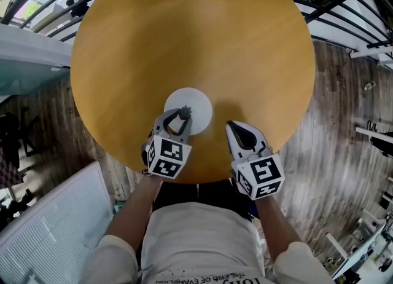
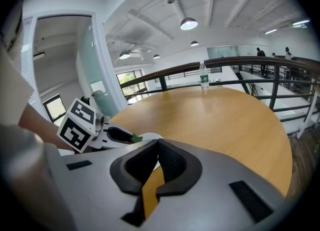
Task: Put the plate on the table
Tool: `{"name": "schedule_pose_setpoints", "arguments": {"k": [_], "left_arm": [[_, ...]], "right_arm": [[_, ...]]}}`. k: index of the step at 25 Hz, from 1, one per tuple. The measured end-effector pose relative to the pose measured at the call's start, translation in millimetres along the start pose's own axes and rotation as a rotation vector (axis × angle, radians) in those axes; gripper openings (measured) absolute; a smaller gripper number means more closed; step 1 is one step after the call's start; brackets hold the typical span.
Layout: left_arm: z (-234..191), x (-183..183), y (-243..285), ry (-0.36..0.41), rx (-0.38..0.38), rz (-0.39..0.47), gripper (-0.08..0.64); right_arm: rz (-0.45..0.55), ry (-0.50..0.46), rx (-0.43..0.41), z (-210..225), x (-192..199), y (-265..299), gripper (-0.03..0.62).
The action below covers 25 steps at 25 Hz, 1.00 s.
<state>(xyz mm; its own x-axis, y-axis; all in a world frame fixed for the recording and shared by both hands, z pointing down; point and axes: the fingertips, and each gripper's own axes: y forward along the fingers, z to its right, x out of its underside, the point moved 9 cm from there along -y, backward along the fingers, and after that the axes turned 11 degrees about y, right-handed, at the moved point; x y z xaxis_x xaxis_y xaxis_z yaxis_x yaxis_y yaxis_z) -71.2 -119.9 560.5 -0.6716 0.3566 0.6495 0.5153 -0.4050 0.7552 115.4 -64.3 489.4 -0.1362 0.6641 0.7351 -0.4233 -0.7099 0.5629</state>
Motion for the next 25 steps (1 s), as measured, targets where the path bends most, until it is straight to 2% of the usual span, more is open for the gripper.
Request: {"name": "schedule_pose_setpoints", "arguments": {"k": [5,25], "left_arm": [[-0.6,-1.9,16.2,0.036,0.011,-0.029,0.147],[2.1,-2.4,40.3,0.067,0.03,-0.09,0.149]], "right_arm": [[-0.016,0.013,0.005,9.0,3.5,2.9,0.02],[-0.025,0.042,0.022,20.6,13.9,0.1,0.02]]}}
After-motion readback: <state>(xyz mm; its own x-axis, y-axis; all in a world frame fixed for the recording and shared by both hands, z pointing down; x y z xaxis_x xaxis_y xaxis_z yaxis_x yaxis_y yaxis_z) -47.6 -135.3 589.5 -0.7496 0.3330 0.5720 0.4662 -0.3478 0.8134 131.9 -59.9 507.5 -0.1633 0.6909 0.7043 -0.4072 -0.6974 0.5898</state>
